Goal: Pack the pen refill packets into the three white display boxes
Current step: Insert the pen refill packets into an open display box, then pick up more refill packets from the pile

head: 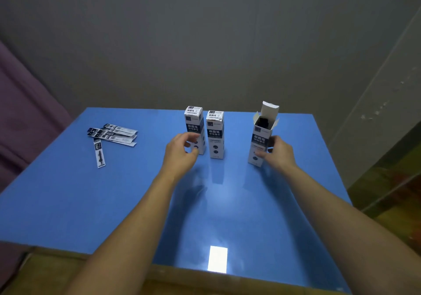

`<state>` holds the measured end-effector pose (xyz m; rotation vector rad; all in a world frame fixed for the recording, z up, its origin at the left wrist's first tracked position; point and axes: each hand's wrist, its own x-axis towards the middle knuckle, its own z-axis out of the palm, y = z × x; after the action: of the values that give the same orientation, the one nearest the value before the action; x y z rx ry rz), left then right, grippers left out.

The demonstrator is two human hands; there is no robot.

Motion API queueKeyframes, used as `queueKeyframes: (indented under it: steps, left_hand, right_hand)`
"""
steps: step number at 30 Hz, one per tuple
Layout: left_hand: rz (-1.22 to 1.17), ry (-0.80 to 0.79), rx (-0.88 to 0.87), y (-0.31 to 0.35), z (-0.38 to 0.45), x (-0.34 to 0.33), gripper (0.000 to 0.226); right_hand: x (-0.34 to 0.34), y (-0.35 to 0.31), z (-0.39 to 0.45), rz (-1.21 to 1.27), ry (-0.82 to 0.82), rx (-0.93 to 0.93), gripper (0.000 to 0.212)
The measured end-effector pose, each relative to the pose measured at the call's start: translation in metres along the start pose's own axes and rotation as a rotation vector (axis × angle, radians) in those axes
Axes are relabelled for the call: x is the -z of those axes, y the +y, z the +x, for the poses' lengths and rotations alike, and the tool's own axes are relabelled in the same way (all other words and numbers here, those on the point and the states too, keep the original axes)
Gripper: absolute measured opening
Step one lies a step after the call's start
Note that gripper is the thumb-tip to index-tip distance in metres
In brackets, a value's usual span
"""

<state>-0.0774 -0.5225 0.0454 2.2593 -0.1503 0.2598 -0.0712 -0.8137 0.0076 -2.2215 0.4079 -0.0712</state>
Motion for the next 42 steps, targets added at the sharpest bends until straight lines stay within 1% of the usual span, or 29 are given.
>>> queueKeyframes:
  steps: [3,4,5,8,10,11,14,16,20,23,26,28,32,36,42]
  left_hand:
    - [0.004,-0.015,0.027,-0.005,-0.004,0.002,0.036]
    - [0.01,-0.018,0.035,-0.007,-0.005,0.003,0.034]
    - [0.018,-0.017,0.039,-0.009,-0.006,0.005,0.032]
    - [0.037,-0.02,0.057,-0.019,-0.012,0.011,0.03]
    - [0.038,-0.023,0.076,-0.025,-0.016,0.015,0.03]
    - [0.035,-0.022,0.089,-0.03,-0.02,0.02,0.03]
    - [0.065,-0.018,0.121,-0.044,-0.032,0.038,0.027]
    - [0.104,-0.012,0.148,-0.058,-0.043,0.055,0.026]
    - [0.171,0.028,0.231,-0.09,-0.066,0.099,0.026]
    - [0.232,0.062,0.305,-0.113,-0.083,0.138,0.029]
    - [0.302,0.083,0.389,-0.134,-0.1,0.175,0.033]
    - [0.336,0.094,0.441,-0.146,-0.112,0.199,0.036]
    - [0.403,0.115,0.525,-0.166,-0.134,0.244,0.039]
    - [0.436,0.134,0.581,-0.185,-0.149,0.277,0.041]
    - [0.416,0.15,0.636,-0.208,-0.147,0.301,0.039]
  right_hand:
    - [-0.002,0.003,-0.005,-0.07,-0.006,-0.102,0.075]
    - [-0.003,0.004,-0.008,-0.091,0.0,-0.136,0.079]
    - [-0.004,0.005,-0.011,-0.118,0.01,-0.167,0.077]
    - [-0.009,0.004,-0.025,-0.247,0.033,-0.243,0.054]
    - [-0.014,0.001,-0.036,-0.352,0.002,-0.269,0.037]
    - [-0.019,-0.002,-0.044,-0.401,-0.02,-0.269,0.032]
    - [-0.035,-0.015,-0.062,-0.477,-0.062,-0.257,0.031]
    - [-0.047,-0.028,-0.074,-0.513,-0.08,-0.213,0.025]
    - [-0.074,-0.061,-0.092,-0.573,-0.121,-0.111,0.006]
    - [-0.1,-0.093,-0.104,-0.606,-0.18,0.003,0.007]
    - [-0.132,-0.124,-0.116,-0.607,-0.232,0.156,0.03]
    - [-0.153,-0.146,-0.127,-0.622,-0.27,0.25,0.039]
    - [-0.198,-0.188,-0.15,-0.654,-0.311,0.386,0.042]
    - [-0.234,-0.22,-0.174,-0.678,-0.313,0.477,0.046]
    - [-0.273,-0.254,-0.184,-0.681,-0.343,0.544,0.049]
